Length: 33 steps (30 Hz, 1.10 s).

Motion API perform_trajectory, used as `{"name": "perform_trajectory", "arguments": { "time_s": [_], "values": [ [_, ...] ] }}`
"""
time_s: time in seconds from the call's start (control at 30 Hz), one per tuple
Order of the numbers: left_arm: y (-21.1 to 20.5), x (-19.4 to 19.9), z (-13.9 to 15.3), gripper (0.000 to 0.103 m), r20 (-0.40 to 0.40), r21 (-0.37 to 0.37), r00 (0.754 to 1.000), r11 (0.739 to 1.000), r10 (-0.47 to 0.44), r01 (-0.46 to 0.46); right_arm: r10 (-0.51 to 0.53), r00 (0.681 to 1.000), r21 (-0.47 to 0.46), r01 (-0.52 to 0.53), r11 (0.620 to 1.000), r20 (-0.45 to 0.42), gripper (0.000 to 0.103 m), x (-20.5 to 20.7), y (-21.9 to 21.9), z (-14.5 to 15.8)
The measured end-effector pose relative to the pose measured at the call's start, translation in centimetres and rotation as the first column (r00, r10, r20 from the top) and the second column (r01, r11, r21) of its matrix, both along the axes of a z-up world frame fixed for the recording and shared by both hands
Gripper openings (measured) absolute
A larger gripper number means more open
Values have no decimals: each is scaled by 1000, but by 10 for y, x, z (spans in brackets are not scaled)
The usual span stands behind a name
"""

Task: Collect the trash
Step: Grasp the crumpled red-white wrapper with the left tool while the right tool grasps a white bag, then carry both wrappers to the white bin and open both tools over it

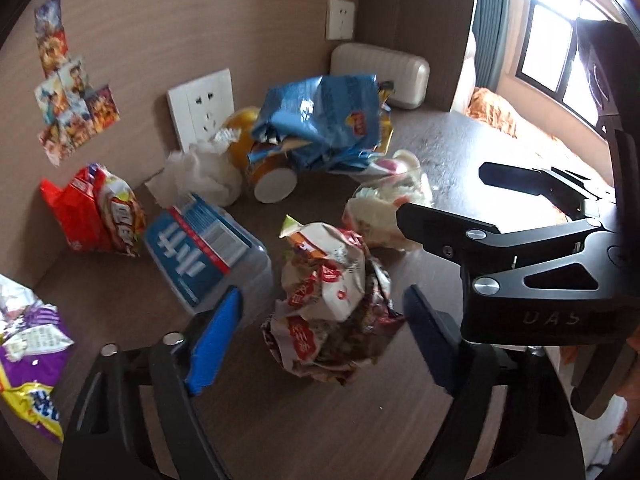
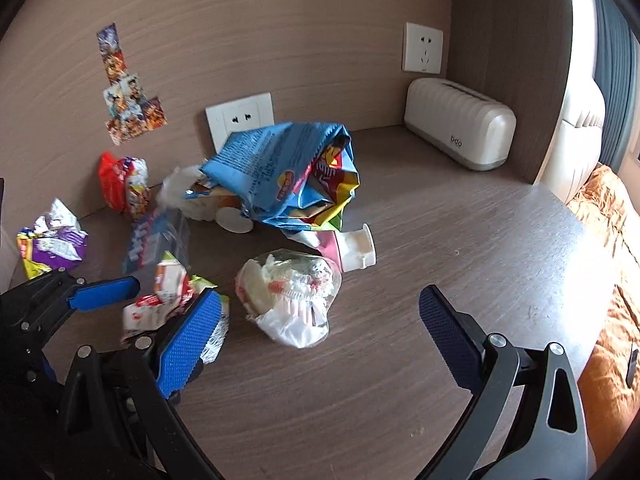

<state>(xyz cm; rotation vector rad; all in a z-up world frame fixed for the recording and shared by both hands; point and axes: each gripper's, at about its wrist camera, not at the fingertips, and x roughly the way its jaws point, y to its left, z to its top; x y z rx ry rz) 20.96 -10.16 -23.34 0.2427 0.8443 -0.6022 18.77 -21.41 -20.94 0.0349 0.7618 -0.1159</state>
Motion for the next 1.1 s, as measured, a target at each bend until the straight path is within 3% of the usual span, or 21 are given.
{"name": "perform_trajectory", "arguments": {
  "time_s": [0.13, 0.2, 0.23, 0.33, 0.47, 0.8, 1.1],
  "values": [
    [-1, 8, -10, 66, -30, 3, 1000, 1000, -3, 3, 12, 999, 17, -11, 1000, -32, 77, 12, -1, -11],
    [-2, 7, -13, 60, -21, 10, 1000, 1000, -5, 6, 44, 998, 64, -41, 997, -40, 46, 16, -2, -16],
    [-2, 7, -12, 55, -17, 10, 1000, 1000, -6, 6, 63, 997, 100, -59, 993, -34, 46, 17, -2, -16],
    [-2, 6, -9, 50, -19, 0, 1000, 1000, 1, -1, 73, 997, 79, -70, 994, -36, 44, 17, 2, -14],
    [2, -2, 5, 49, 0, -18, 1000, 1000, 7, -7, 83, 997, 86, -82, 993, -6, 43, 1, 6, -1],
    [1, -32, 62, 49, 73, -52, 997, 999, 2, 2, 78, 990, 27, -82, 996, 119, 43, -62, 5, 69],
    [-44, -83, 110, 49, 127, -86, 989, 992, -81, 93, 6, 980, -7, -5, 1000, 199, 43, -136, -19, 122]
  ]
}}
